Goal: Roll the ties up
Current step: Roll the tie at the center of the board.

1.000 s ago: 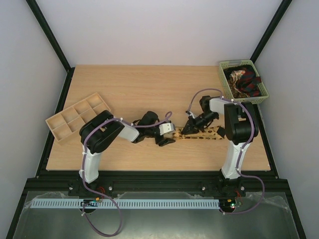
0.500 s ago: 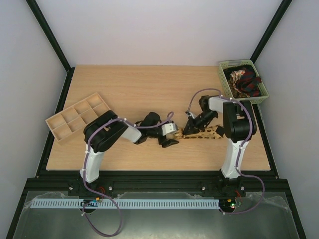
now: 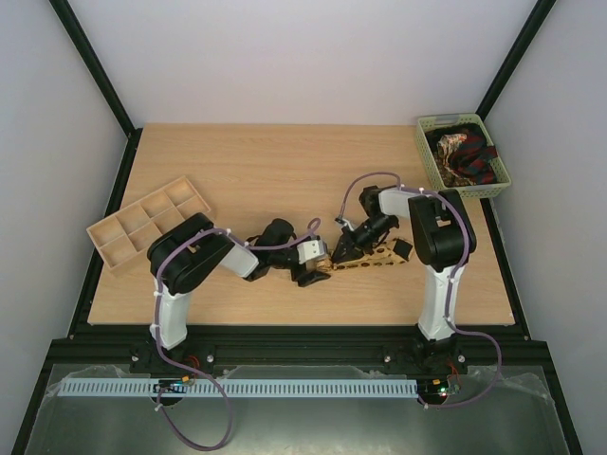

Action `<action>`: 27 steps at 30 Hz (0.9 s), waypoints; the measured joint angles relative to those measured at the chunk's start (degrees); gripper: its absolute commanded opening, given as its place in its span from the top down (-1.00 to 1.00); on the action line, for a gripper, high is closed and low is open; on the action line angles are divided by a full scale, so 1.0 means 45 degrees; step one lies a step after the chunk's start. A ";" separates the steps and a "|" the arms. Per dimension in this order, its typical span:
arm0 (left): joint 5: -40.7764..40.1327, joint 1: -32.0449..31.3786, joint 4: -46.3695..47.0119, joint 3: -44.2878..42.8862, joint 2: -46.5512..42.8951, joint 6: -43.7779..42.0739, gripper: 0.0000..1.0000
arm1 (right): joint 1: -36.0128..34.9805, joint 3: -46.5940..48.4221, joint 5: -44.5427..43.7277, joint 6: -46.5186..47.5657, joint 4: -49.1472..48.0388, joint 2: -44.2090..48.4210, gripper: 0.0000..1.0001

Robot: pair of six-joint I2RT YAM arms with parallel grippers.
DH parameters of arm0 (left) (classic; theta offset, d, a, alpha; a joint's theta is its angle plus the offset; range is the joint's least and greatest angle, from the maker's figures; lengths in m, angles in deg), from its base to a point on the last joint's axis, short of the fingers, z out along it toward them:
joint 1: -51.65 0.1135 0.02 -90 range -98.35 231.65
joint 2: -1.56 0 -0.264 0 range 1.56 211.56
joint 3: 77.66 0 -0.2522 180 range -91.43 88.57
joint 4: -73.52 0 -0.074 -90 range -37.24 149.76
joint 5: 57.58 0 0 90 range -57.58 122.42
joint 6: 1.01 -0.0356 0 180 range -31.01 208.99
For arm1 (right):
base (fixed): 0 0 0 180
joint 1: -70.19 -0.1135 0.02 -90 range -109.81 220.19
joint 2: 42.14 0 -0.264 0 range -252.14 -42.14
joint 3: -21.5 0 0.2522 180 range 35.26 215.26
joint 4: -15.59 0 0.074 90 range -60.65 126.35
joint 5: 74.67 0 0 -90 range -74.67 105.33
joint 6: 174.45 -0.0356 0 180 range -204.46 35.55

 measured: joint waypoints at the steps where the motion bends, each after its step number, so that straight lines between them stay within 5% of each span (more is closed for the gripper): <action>1: 0.0000 0.0005 0.0000 0.0005 0.0000 -0.0039 -0.61 | -0.0049 0.0000 0.0112 -0.0058 -0.0024 -0.0053 0.97; 9: -0.0053 -0.0019 -0.0214 -0.0427 0.0000 -0.0238 0.11 | -0.0044 -0.0010 0.0408 -0.0204 -0.0049 -0.0189 0.97; 12: -0.0126 -0.0034 -0.0442 -0.0544 0.0000 -0.0350 0.30 | -0.0039 -0.0010 0.0398 -0.0199 -0.0049 -0.0170 0.70; 20: -0.0214 0.0010 -0.1141 -0.0695 -0.0194 -0.0607 0.35 | 0.0316 -0.0024 0.0068 0.0005 0.0039 0.0520 0.06; 27: -0.0340 0.0005 -0.1821 -0.0981 -0.0223 -0.0612 0.31 | 0.0253 0.0092 0.1190 0.0049 0.0039 0.1127 0.03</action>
